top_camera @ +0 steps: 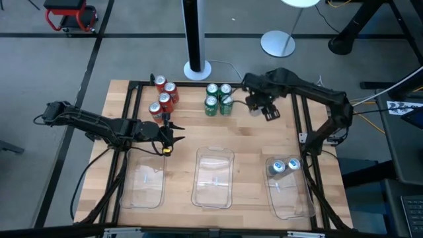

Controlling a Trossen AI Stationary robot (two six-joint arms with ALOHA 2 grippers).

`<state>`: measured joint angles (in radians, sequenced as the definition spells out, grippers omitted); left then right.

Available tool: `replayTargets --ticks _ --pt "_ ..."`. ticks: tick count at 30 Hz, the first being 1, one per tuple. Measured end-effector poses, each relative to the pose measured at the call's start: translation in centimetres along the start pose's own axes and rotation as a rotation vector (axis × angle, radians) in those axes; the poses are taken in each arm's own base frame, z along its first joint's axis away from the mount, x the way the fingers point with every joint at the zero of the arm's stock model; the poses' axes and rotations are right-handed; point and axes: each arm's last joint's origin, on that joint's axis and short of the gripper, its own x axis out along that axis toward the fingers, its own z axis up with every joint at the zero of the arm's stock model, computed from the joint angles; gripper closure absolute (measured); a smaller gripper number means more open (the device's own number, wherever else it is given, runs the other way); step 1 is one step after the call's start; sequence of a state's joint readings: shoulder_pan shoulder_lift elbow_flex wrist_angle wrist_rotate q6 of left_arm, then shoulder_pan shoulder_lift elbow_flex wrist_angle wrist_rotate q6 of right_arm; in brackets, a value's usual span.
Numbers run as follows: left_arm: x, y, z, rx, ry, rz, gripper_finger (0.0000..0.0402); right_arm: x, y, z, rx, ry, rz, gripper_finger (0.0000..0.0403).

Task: Sort soda cans
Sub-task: Put the white and pink soda can into the right transparent bin

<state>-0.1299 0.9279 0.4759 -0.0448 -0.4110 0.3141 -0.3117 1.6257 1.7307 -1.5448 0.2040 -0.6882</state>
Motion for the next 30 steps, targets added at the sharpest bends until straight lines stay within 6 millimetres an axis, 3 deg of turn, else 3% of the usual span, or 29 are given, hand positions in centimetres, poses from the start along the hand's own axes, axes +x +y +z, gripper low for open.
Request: replayTargets --ticks 15,30 --pt "0.0 0.0 0.0 0.002 0.004 -0.002 0.0249 -3.8 9.9 5.2 -0.051 -0.161 0.127 0.0143" --pt "0.0 0.0 0.0 0.017 0.003 -0.002 0.0249 -6.3 19.9 6.2 0.064 -0.177 0.270 0.0143"
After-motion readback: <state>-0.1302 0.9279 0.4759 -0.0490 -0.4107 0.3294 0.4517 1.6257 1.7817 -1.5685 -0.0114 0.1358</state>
